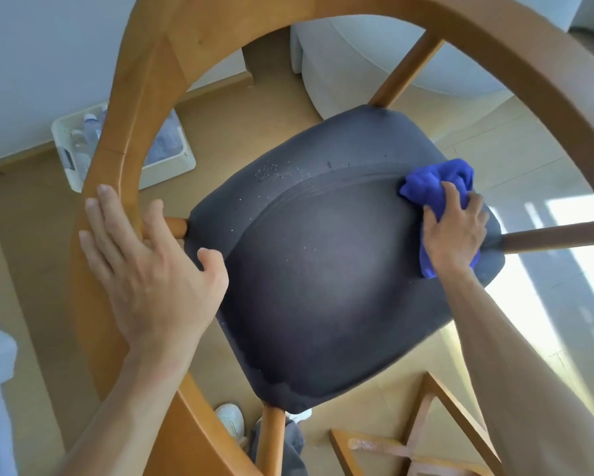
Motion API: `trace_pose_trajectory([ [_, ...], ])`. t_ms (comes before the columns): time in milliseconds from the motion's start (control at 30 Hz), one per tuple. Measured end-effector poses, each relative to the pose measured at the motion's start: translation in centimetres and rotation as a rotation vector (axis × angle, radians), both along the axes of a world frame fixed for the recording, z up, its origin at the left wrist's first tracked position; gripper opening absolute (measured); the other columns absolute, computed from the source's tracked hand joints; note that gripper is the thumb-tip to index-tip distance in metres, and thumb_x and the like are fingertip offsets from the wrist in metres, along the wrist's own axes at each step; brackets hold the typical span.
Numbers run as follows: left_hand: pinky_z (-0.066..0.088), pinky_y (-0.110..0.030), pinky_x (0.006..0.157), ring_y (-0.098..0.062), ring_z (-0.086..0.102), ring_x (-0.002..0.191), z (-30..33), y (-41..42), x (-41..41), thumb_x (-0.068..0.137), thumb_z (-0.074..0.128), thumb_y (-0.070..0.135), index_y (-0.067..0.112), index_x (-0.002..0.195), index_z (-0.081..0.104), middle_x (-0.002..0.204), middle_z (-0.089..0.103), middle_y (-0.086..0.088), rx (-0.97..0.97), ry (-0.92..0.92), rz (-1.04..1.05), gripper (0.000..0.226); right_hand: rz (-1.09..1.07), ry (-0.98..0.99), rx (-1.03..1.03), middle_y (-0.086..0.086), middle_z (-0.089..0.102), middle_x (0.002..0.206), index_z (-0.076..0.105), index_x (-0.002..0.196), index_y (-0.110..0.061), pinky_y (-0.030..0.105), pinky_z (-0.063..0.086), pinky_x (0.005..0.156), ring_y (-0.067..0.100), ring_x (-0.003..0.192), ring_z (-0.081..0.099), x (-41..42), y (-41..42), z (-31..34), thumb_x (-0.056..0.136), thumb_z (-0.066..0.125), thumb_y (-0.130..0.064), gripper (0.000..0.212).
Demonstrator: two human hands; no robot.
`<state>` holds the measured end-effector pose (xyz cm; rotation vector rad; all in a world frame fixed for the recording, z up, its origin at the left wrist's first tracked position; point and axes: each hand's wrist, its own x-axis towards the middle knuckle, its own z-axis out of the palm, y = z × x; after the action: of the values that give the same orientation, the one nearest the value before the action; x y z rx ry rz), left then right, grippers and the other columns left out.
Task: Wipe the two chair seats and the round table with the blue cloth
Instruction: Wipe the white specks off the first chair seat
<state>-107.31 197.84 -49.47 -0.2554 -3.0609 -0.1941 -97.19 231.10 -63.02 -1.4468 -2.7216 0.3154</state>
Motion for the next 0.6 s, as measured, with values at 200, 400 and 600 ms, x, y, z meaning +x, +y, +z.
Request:
trace_pose_trajectory([
  [200, 0.010, -0.053, 0.118, -0.040, 0.010, 0.146, 0.3, 0.1, -0.1, 0.073, 0.050, 0.031, 0.002, 0.135, 0.040, 0.155, 0.017, -0.027, -0.020, -0.012, 0.009, 0.069, -0.363, -0.016, -0.063, 0.020, 0.035, 0.137, 0.039, 0.133, -0.018, 0.053, 0.037, 0.097, 0.046, 0.118, 0.040, -0.9, 1.3, 0.0, 0.096, 0.048, -0.029, 0.039],
  [400, 0.013, -0.054, 0.118, -0.042, 0.013, 0.146, 0.3, 0.1, 0.0, 0.073, 0.051, 0.030, 0.002, 0.133, 0.044, 0.154, 0.019, -0.029, -0.017, -0.021, -0.010, 0.066, -0.381, -0.019, -0.070, 0.022, 0.033, 0.141, 0.041, 0.132, -0.017, 0.051, 0.036, 0.098, 0.047, 0.121, 0.039, -2.3, 1.1, 0.0, 0.096, 0.047, -0.026, 0.038],
  [600, 0.013, -0.055, 0.118, -0.043, 0.013, 0.145, 0.4, 0.0, 0.0, 0.072, 0.049, 0.026, 0.002, 0.131, 0.046, 0.153, 0.019, -0.031, -0.003, -0.028, -0.016, 0.064, -0.211, 0.007, -0.062, 0.020, 0.033, 0.141, 0.042, 0.133, -0.018, 0.052, 0.039, 0.095, 0.045, 0.118, 0.039, -6.7, -1.5, 0.3, 0.094, 0.050, -0.027, 0.041],
])
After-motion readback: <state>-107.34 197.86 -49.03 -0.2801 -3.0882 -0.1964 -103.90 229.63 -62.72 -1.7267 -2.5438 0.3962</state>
